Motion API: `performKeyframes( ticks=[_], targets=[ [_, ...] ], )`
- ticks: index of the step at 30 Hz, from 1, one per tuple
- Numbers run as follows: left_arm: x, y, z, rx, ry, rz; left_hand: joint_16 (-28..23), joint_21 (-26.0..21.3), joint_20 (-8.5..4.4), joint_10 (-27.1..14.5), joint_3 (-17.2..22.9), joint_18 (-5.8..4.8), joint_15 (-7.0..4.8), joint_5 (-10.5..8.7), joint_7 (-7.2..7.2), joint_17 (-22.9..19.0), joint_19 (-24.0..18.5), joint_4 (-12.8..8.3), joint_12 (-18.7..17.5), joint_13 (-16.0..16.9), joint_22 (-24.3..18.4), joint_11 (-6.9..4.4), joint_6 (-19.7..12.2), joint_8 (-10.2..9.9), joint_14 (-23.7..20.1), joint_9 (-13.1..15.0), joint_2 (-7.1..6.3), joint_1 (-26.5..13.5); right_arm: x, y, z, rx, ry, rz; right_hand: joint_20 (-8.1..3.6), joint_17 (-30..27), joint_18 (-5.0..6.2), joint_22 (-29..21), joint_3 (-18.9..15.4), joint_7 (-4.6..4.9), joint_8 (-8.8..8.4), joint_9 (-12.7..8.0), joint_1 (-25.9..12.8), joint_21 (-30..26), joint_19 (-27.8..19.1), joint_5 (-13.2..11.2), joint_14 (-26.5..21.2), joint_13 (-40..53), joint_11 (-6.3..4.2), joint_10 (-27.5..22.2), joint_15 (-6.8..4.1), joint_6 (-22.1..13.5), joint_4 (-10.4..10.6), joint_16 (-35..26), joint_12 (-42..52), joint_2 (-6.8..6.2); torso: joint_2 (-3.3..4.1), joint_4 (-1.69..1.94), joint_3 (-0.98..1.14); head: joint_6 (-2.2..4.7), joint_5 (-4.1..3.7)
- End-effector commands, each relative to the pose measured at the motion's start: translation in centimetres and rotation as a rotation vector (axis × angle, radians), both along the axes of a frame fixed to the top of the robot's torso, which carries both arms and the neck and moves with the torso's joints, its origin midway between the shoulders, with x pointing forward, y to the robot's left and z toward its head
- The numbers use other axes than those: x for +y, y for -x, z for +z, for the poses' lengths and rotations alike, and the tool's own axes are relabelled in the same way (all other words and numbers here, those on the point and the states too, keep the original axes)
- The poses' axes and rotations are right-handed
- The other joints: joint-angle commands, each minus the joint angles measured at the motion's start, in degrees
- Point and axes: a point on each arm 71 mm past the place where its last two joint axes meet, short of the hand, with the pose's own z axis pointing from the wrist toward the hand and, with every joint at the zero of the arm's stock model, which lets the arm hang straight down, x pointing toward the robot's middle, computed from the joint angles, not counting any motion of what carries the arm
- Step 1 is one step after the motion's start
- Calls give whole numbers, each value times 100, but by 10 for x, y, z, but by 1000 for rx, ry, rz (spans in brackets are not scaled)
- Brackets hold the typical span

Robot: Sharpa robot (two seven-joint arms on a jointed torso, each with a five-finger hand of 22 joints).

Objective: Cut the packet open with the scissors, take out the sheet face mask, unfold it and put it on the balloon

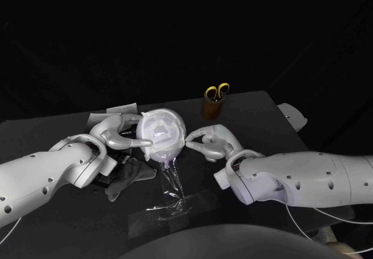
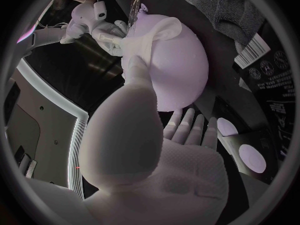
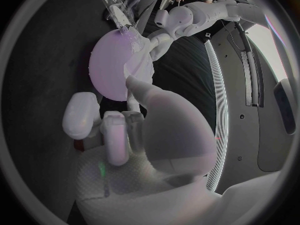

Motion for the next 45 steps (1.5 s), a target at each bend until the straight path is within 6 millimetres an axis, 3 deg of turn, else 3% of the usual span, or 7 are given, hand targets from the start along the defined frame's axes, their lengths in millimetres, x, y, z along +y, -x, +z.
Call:
performKeyframes(
  ticks=[1,9,12,15,17,26,45],
  targets=[
    [-2,1,-1,13,-2,-8,-28,28,8,20,29,78,8,26,505,-6,35,4,-24,4,6,9,6,10,27,7,9,24,-4,0,0,1,11,-14,-43,1510,47,546,58,2,33,501,-75,0,-7,16,608,1491,-30,588,-48,-26,-3,25,-10,-16,3,3,-2,-1,-9],
    [-2,1,-1,13,-2,-8,-28,28,8,20,29,78,8,26,505,-6,35,4,-24,4,6,9,6,10,27,7,9,24,-11,-3,-6,37,14,-42,-42,1510,53,537,114,24,-1,534,-190,-44,-20,11,608,1482,-15,583,-46,-170,4,25,-26,-64,3,7,0,9,-12],
    [-2,1,-1,13,-2,-8,-30,29,9,19,21,78,10,25,507,-9,36,4,-24,4,6,10,6,9,27,7,4,19,-12,-4,-7,46,12,-48,21,1510,54,490,-169,311,-434,381,-642,-191,-79,44,608,1340,203,500,108,-896,188,25,-289,-392,4,4,-2,14,-10],
    [-2,1,-1,13,-2,-8,-30,29,9,19,21,78,10,25,507,-9,36,4,-24,4,6,10,6,9,27,7,4,19,-11,-5,-8,49,12,-38,107,1510,40,470,-407,472,-693,262,-875,-258,-109,47,608,1265,341,449,245,-1272,285,25,-432,-632,6,3,-4,14,-12],
    [-2,1,-1,13,-2,-8,-30,29,9,19,21,78,10,25,507,-9,36,4,-24,4,6,10,6,9,27,7,4,19,-7,-5,-8,50,13,-16,151,1510,39,459,-498,493,-729,234,-920,-294,-125,16,608,1259,390,442,292,-1282,319,25,-443,-674,6,1,-3,13,-9],
    [-2,1,-1,13,-2,-8,-30,29,9,19,21,78,10,25,507,-9,36,4,-24,4,6,10,6,9,27,7,4,19,3,-4,-7,31,15,41,215,1510,61,450,-733,506,-788,176,-981,-340,-145,19,608,1256,413,436,323,-1257,403,25,-447,-742,5,5,-2,2,1],
    [-2,1,-1,13,-2,-10,-30,29,9,19,21,78,10,25,507,-9,36,4,-24,4,6,10,6,9,27,7,4,19,14,-6,-9,35,3,64,238,1510,80,505,-948,392,-721,82,-801,-235,-86,20,608,1359,320,504,256,-744,507,25,-252,-549,4,9,-4,-10,2]
  ],
)
